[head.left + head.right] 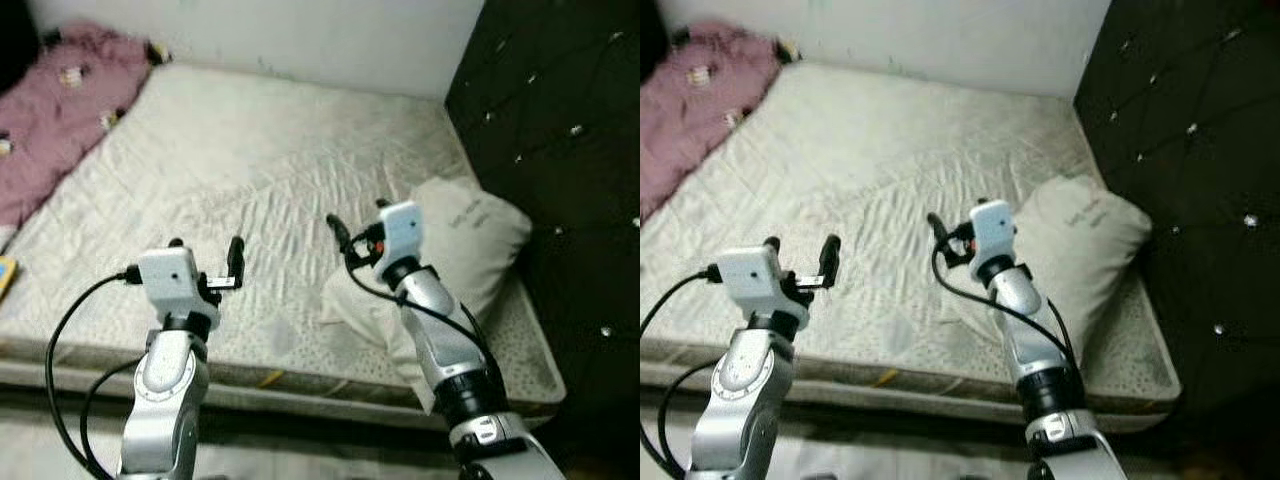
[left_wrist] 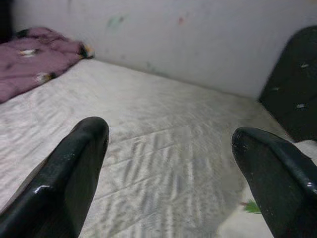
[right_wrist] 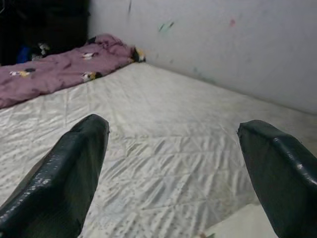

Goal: Clean up the room

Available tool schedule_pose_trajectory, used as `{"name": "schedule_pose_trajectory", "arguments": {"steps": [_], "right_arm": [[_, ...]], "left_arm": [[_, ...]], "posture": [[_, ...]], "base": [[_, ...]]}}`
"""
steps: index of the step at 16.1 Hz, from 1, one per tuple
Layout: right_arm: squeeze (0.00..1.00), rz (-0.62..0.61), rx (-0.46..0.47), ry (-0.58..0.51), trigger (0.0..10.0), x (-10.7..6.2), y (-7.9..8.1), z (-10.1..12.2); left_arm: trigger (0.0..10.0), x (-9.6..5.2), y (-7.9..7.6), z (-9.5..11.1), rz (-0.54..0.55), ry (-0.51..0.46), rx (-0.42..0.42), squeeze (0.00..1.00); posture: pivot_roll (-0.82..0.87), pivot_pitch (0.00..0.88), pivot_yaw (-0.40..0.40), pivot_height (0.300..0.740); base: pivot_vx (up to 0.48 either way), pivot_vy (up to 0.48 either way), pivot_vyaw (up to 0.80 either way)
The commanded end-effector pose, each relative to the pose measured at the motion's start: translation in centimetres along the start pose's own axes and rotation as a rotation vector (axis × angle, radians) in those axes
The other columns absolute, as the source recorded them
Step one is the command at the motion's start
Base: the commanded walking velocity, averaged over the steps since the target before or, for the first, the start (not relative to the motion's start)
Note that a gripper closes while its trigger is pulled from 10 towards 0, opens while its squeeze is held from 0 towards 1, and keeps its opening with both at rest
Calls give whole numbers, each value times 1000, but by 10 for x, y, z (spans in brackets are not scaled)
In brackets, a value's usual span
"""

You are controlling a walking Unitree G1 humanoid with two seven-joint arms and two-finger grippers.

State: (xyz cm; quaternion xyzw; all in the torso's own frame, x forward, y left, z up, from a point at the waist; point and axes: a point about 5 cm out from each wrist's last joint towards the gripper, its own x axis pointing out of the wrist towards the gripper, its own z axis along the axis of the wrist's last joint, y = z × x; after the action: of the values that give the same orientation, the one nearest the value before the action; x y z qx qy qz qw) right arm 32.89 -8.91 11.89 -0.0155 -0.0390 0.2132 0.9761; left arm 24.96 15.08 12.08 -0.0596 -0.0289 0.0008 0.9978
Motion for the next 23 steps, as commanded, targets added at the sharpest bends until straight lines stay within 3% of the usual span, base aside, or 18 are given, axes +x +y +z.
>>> {"name": "schedule_pose_trajectory", "arguments": {"steps": [1,11,23], "right_arm": [[0,7,0,-5,10000,2,2,2],[0,4,0,-1,10000,2,2,1],[0,3,3,-4,10000,2,2,1]], "left_arm": [[10000,-1,2,-2,13,9,6,0],[10000,-1,1,-1,11,8,2,0],[10000,-2,1,2,-3,-18,-29,0]], "posture": [[42,0,-83,740],[39,0,-86,740],[38,0,-85,740]], "base": [[0,0,0],[0,-469,0],[0,0,0]]}}
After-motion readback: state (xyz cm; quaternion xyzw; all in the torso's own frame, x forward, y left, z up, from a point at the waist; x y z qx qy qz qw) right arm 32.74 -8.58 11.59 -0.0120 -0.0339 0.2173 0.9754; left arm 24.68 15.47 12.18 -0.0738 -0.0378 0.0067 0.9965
